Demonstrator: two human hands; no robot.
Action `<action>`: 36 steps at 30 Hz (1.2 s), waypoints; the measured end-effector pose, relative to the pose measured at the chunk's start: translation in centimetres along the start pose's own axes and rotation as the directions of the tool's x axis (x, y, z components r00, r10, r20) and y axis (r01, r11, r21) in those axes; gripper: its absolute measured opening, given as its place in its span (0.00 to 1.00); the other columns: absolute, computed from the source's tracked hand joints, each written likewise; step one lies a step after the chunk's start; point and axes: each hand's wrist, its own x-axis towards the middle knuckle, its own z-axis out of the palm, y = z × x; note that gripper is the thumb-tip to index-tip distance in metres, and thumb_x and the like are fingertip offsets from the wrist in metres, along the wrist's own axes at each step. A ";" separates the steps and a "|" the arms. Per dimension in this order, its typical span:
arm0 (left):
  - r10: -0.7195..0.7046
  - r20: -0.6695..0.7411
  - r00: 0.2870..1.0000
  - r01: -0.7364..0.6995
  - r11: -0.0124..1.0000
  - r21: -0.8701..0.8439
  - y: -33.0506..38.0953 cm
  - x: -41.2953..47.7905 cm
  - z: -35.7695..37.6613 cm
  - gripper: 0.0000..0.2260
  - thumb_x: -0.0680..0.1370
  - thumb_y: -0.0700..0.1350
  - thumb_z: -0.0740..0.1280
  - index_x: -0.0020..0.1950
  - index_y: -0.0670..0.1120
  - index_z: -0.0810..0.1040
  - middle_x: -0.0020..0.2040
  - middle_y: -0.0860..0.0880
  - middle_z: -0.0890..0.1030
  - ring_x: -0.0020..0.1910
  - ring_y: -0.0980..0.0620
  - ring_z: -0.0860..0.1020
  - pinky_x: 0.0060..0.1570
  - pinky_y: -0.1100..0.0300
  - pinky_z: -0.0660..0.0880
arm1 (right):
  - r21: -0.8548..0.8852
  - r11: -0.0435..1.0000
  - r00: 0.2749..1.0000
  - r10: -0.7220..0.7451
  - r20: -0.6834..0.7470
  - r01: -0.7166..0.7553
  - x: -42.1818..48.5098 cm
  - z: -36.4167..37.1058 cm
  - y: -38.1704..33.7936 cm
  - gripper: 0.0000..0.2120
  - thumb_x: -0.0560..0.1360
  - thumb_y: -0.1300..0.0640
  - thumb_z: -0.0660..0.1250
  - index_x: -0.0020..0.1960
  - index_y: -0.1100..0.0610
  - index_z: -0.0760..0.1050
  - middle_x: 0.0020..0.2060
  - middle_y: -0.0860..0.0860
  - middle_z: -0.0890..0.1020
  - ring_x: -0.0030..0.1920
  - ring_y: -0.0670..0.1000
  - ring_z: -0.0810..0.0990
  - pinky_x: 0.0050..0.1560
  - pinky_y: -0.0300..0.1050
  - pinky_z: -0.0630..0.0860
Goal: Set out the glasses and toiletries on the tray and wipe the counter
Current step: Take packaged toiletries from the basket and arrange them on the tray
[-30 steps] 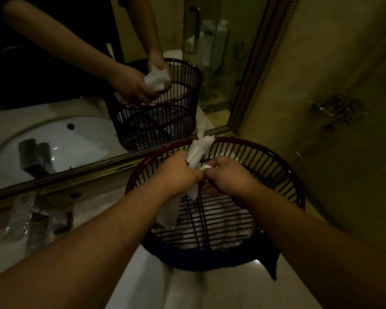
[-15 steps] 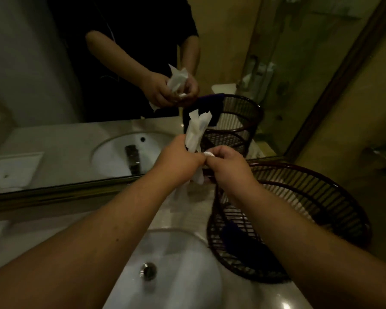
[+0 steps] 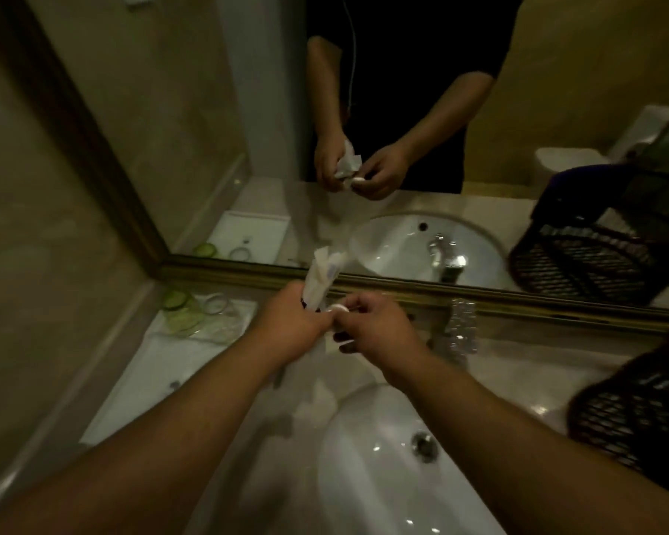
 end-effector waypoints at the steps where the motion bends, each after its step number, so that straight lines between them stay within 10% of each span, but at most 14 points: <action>1: -0.025 -0.009 1.000 0.025 1.000 0.009 -2.1 0.0 -1.5 0.14 0.71 0.55 0.75 0.51 0.56 0.75 0.43 0.56 0.80 0.41 0.58 0.78 0.34 0.59 0.69 | -0.004 1.000 0.999 0.010 0.031 -0.010 0.4 2.4 0.3 0.06 0.78 0.57 0.72 0.53 0.58 0.81 0.46 0.55 0.86 0.44 0.54 0.86 0.44 0.48 0.84; 15: -0.274 -0.023 0.961 0.275 0.957 0.092 -22.5 2.0 -11.9 0.11 0.71 0.51 0.73 0.45 0.54 0.72 0.42 0.52 0.79 0.40 0.54 0.77 0.34 0.57 0.68 | -0.254 0.965 0.985 -0.013 0.175 0.058 7.1 24.1 8.0 0.02 0.73 0.59 0.74 0.43 0.54 0.81 0.39 0.53 0.85 0.39 0.49 0.83 0.41 0.47 0.80; 21: -0.356 -0.013 0.935 0.352 0.919 0.176 -26.6 2.9 -11.8 0.13 0.73 0.49 0.72 0.54 0.51 0.75 0.45 0.51 0.79 0.41 0.51 0.78 0.35 0.57 0.70 | -0.734 0.549 0.914 -0.294 0.280 0.401 10.0 26.3 12.8 0.07 0.74 0.64 0.67 0.49 0.59 0.82 0.47 0.57 0.80 0.48 0.57 0.78 0.43 0.47 0.71; 28: -0.362 0.016 0.932 0.352 0.914 0.200 -28.6 3.7 -11.5 0.15 0.72 0.49 0.72 0.56 0.50 0.74 0.46 0.49 0.79 0.43 0.49 0.78 0.37 0.55 0.70 | -0.805 0.133 0.791 -0.331 0.514 0.579 9.0 26.3 15.0 0.11 0.78 0.56 0.63 0.57 0.55 0.81 0.52 0.53 0.81 0.50 0.56 0.76 0.50 0.49 0.72; 36: -0.335 0.020 0.942 0.329 0.934 0.140 -28.9 4.2 -11.2 0.14 0.73 0.48 0.73 0.55 0.51 0.74 0.44 0.52 0.78 0.40 0.53 0.76 0.34 0.57 0.68 | -0.911 0.139 0.916 -0.168 0.365 0.388 9.0 26.0 14.8 0.32 0.84 0.42 0.49 0.82 0.59 0.57 0.80 0.56 0.63 0.80 0.64 0.56 0.79 0.64 0.49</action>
